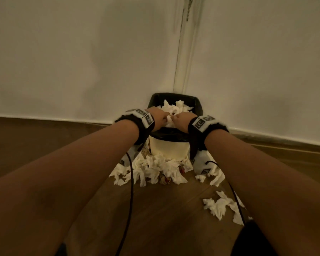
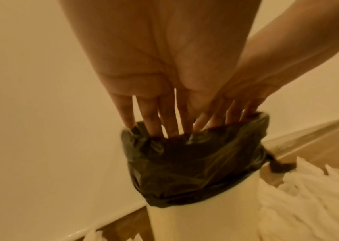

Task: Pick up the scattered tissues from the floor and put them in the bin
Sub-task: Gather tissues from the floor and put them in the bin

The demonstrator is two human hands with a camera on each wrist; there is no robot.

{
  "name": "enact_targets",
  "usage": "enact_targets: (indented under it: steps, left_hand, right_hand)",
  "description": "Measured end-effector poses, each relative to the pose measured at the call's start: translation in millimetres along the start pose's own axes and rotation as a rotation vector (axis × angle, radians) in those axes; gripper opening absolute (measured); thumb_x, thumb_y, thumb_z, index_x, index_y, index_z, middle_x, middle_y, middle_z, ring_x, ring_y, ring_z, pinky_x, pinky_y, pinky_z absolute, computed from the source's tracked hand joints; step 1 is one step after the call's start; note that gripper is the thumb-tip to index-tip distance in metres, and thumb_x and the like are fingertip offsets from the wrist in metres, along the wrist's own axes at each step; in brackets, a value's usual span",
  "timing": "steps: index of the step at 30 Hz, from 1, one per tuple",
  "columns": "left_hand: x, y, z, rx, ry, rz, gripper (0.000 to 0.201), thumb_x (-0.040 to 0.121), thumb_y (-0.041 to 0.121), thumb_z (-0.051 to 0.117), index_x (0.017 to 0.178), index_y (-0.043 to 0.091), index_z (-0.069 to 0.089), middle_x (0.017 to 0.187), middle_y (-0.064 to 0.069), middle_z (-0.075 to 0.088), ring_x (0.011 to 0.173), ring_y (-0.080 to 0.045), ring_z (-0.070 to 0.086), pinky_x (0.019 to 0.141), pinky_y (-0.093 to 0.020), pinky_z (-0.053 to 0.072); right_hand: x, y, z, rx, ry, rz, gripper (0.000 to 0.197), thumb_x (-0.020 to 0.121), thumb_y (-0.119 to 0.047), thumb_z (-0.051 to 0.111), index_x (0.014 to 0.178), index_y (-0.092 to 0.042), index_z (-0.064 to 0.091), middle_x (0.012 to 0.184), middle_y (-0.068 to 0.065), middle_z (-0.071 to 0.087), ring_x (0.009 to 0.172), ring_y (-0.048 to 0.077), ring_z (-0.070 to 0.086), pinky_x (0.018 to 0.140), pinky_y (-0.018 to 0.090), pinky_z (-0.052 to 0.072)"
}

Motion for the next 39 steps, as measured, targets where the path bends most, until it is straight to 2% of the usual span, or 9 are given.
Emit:
enact_targets:
  steps: [3,7,10,15,20,26,33,37,39]
  left_hand:
    - [-36,0,-17,-0.055,0.043,-0.048,0.037,0.1,0.019,0.035,0.134,0.016,0.049,0.142,-0.01,0.044,0.122,-0.027,0.048,0.099,-0.033,0.038]
    - [-80,5,-34,-0.168,0.15,-0.099,0.034,0.098,0.017,0.036,0.125,0.016,0.057,0.128,-0.011,0.056,0.112,-0.027,0.055,0.09,-0.031,0.043]
    - [-110,8,-36,-0.259,0.211,-0.165,0.032,0.096,0.02,0.04,0.121,0.018,0.059,0.124,-0.01,0.059,0.108,-0.027,0.058,0.09,-0.032,0.045]
    - [-131,12,-4,-0.412,0.243,-0.245,0.024,0.094,0.023,0.045,0.109,0.014,0.062,0.108,-0.009,0.065,0.094,-0.024,0.064,0.086,-0.036,0.052]
    - [-124,24,39,-0.41,0.121,-0.259,0.025,0.096,0.019,0.043,0.113,0.017,0.061,0.115,-0.007,0.062,0.102,-0.023,0.061,0.091,-0.036,0.05]
    - [-99,34,84,-0.309,0.005,-0.209,0.03,0.096,0.014,0.042,0.121,0.02,0.057,0.128,-0.006,0.054,0.122,-0.023,0.045,0.099,-0.033,0.041]
    - [-56,59,137,-0.222,-0.08,-0.1,0.031,0.094,0.015,0.049,0.124,0.021,0.054,0.131,-0.005,0.05,0.119,-0.022,0.049,0.098,-0.033,0.044]
    - [-30,63,168,-0.187,-0.107,-0.089,0.033,0.092,0.013,0.051,0.124,0.023,0.052,0.131,-0.006,0.045,0.118,-0.025,0.047,0.095,-0.038,0.045]
    - [-18,65,179,-0.153,-0.056,-0.047,0.036,0.09,0.012,0.053,0.124,0.024,0.05,0.131,-0.005,0.043,0.118,-0.026,0.046,0.09,-0.038,0.045]
  right_hand:
    - [-38,-2,-14,0.1,0.137,-0.015,0.046,0.102,-0.031,0.025,0.138,-0.008,0.043,0.142,0.014,0.045,0.126,0.03,0.045,0.102,0.034,0.036]
    - [-90,-7,-26,0.19,0.231,-0.046,0.037,0.099,-0.024,0.037,0.119,-0.003,0.059,0.122,0.017,0.059,0.109,0.03,0.056,0.086,0.03,0.043]
    - [-124,-5,-27,0.206,0.243,-0.069,0.034,0.096,-0.022,0.041,0.102,-0.002,0.067,0.105,0.016,0.066,0.096,0.028,0.06,0.077,0.028,0.045]
    - [-152,4,-24,0.199,0.196,-0.056,0.032,0.095,-0.021,0.046,0.102,0.0,0.069,0.105,0.015,0.067,0.098,0.028,0.061,0.079,0.027,0.045]
    - [-148,18,-6,0.225,0.153,0.001,0.03,0.094,-0.02,0.048,0.105,-0.001,0.068,0.105,0.014,0.069,0.097,0.027,0.065,0.09,0.036,0.053]
    - [-126,45,36,0.299,0.091,0.095,0.028,0.094,-0.02,0.047,0.105,-0.004,0.066,0.104,0.013,0.069,0.095,0.027,0.065,0.088,0.038,0.053]
    - [-110,93,102,0.453,0.026,0.209,0.027,0.092,-0.023,0.054,0.111,-0.01,0.068,0.116,0.01,0.066,0.107,0.025,0.059,0.093,0.034,0.049]
    - [-104,98,145,0.599,-0.031,0.21,0.031,0.092,-0.031,0.054,0.11,-0.01,0.068,0.109,0.014,0.066,0.094,0.028,0.061,0.084,0.037,0.05]
    - [-96,95,156,0.595,-0.053,0.202,0.034,0.094,-0.033,0.049,0.111,-0.01,0.068,0.111,0.015,0.066,0.096,0.031,0.061,0.087,0.041,0.052]
Point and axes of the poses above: each hand's wrist, its own x-axis towards the middle knuckle, its own z-axis out of the palm, y = z × x, the point moved 5 cm from there along x, towards the middle knuckle
